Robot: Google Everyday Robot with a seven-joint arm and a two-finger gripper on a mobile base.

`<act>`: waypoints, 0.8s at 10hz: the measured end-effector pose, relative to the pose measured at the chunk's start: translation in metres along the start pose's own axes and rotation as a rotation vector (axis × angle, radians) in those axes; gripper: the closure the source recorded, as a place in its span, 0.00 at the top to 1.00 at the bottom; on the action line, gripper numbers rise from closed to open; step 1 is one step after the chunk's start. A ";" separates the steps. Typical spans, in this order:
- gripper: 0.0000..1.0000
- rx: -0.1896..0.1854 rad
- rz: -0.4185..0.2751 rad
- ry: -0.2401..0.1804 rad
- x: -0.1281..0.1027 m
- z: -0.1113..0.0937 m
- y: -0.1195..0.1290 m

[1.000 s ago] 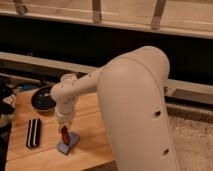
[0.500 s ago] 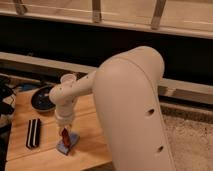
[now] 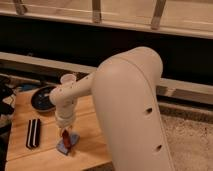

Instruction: Place the pepper on the white sponge

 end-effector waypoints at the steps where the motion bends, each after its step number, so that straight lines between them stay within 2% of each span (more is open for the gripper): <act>1: 0.08 -0.001 -0.001 0.002 0.001 0.002 0.001; 5: 0.11 -0.003 0.000 0.007 0.003 0.006 0.000; 8: 0.43 -0.008 0.003 0.011 0.006 0.009 -0.001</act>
